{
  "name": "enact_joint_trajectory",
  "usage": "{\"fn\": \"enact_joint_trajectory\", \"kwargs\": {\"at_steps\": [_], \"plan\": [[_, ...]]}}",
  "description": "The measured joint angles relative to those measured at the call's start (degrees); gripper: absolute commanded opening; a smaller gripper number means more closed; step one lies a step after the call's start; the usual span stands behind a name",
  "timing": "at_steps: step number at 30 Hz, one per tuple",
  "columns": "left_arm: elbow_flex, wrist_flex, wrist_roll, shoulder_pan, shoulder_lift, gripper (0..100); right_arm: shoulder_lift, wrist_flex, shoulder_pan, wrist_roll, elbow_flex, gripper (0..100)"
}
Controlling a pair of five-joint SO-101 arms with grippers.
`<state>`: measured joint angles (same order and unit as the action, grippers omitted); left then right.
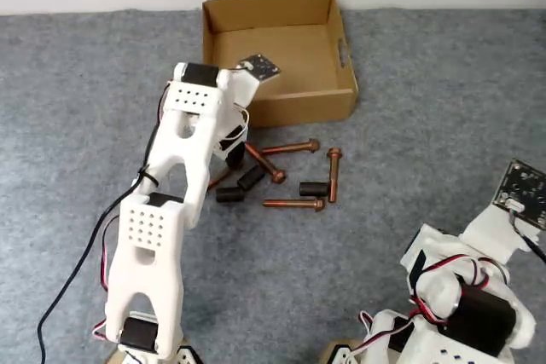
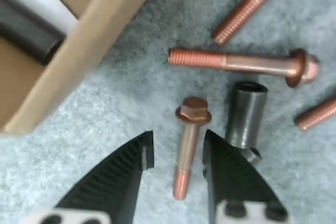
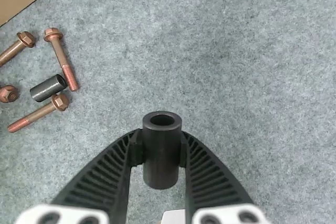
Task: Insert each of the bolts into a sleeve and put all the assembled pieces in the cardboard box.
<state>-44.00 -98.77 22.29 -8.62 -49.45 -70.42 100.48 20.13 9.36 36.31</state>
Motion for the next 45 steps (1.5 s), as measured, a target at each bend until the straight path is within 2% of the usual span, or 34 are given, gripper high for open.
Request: {"fn": "enact_joint_trajectory", "kwargs": {"at_steps": [7, 13, 26, 36, 45], "plan": [[6.9, 0.6, 0.0, -0.5, 0.5, 16, 0.0, 0.0, 0.0, 0.0, 0.0, 0.8], [10.7, 5.9, 0.0, -0.5, 0.5, 16, 0.0, 0.0, 0.0, 0.0, 0.0, 0.8], [5.2, 6.2, 0.3, -0.7, -3.0, 16, -0.4, 0.0, 0.0, 0.0, 0.0, 0.8], [3.7, 3.8, 0.3, -1.9, -4.9, 1, -0.4, 0.0, 0.0, 0.0, 0.0, 0.8], [3.0, 0.4, 0.3, -2.1, -3.3, 1, -0.4, 0.0, 0.0, 0.0, 0.0, 0.8]]}}
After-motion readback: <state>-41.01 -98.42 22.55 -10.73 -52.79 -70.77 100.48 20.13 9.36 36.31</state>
